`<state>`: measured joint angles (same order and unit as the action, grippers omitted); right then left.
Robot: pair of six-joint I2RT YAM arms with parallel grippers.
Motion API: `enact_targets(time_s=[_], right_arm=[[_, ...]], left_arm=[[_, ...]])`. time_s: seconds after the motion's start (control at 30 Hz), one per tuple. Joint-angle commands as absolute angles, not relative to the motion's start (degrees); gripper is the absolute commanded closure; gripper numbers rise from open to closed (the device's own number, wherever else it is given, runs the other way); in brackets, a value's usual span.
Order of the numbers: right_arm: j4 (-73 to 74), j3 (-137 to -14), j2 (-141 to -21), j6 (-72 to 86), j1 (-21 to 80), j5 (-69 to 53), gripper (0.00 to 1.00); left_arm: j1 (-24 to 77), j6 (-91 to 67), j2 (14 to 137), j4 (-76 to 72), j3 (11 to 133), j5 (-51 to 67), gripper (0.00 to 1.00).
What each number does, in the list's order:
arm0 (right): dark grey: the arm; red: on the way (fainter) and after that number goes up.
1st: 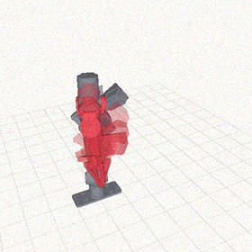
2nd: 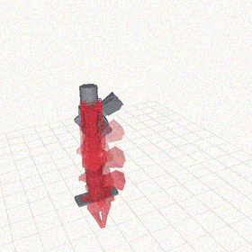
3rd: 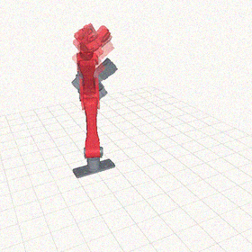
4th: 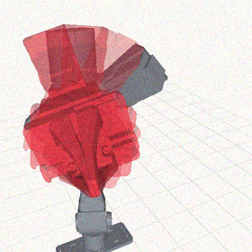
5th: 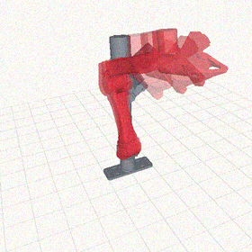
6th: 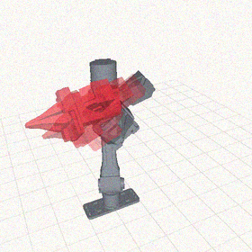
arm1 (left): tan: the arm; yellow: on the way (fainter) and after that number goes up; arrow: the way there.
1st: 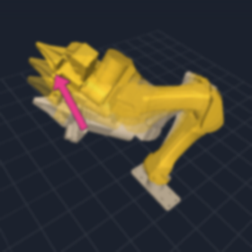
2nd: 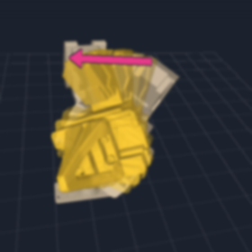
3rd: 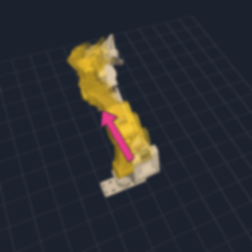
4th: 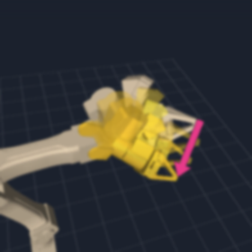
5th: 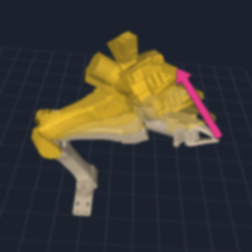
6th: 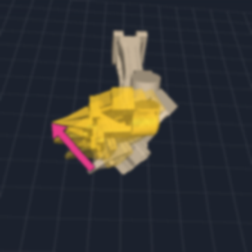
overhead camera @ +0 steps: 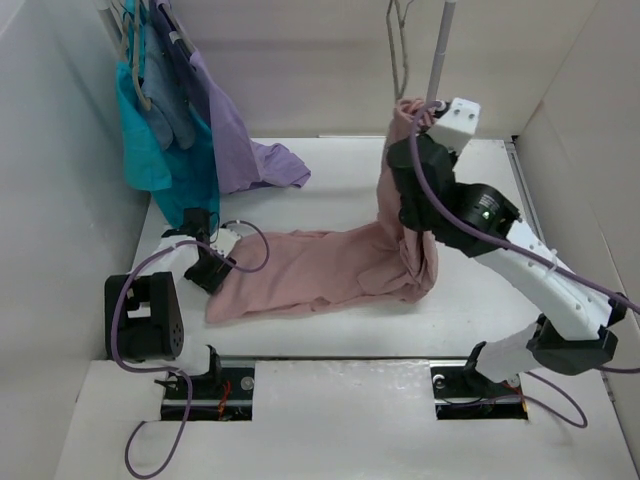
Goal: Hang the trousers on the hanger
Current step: Fold the trousers at the center of the board.
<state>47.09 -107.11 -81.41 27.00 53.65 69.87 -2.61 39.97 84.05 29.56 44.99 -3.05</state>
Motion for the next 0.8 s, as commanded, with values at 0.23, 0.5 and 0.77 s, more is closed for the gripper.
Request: enact_targets(time_s=[0.23,0.5,0.77], right_arm=[[33.14,-113.91,-100.18,28.82,67.06,54.17,1.00],[29.02,-113.29,-109.95,35.59,68.20,46.33,1.00],[20.93,-111.98,-109.34,33.41,71.63,47.29,1.00]], left_arm=[[-3.51,34.20,81.49,28.82,47.54,0.26,0.25],[-9.14,29.63,72.52,36.47,57.56,6.68,0.11],[-9.14,19.00,70.75,36.47,59.24,0.28,0.09]])
